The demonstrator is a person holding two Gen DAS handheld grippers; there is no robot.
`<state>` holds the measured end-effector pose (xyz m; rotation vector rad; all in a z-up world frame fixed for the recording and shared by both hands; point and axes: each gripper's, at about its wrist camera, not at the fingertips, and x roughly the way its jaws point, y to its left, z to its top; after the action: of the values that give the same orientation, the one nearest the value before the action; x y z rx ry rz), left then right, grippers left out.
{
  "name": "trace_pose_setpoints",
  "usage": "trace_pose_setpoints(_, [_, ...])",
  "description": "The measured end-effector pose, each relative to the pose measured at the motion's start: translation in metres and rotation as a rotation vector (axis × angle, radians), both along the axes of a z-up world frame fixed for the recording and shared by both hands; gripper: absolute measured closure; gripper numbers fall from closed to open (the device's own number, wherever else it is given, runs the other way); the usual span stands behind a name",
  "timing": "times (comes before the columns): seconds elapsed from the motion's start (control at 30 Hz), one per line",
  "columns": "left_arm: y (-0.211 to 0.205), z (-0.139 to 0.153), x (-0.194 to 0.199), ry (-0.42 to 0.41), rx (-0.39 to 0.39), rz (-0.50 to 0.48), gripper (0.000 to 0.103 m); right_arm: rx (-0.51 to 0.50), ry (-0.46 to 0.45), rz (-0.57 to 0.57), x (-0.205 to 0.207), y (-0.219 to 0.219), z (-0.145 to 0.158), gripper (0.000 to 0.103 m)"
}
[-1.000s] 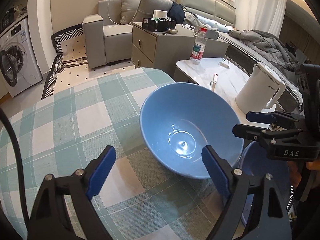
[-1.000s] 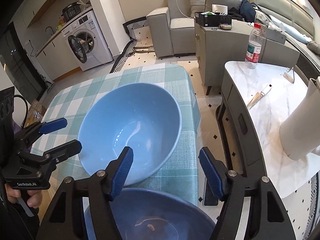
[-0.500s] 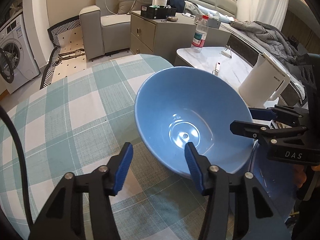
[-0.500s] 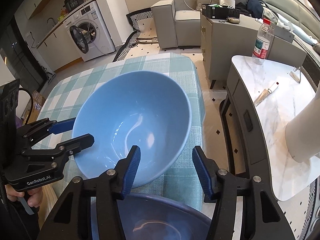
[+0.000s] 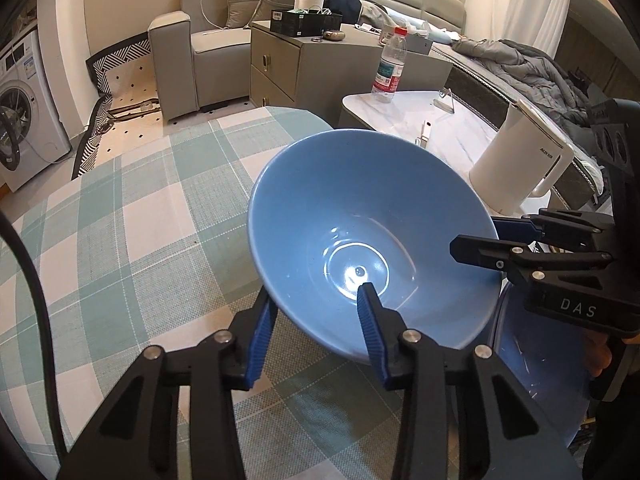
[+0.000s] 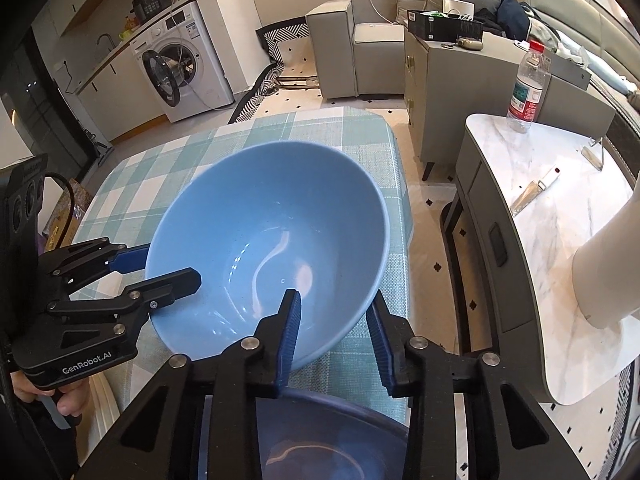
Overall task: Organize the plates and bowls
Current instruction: 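Close both tools on opposite rims of the nested blue bowls, then lift the held bowl and lower it into the single blue bowl with both tools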
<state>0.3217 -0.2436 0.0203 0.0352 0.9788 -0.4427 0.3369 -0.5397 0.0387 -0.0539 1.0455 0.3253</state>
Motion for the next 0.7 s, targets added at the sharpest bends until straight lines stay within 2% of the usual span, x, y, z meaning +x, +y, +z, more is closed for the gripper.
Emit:
trace_pose_setpoints(0.3, [0.001, 0.0, -0.001, 0.003, 0.002, 0.005, 0.064, -0.024, -0.028, 0.011, -0.003, 0.003, 0.0, 0.068])
trace_pose_setpoints(0.7, [0.01, 0.004, -0.003, -0.009, -0.039, 0.018, 0.064, -0.063, -0.088, 0.023, -0.013, 0.014, 0.011, 0.068])
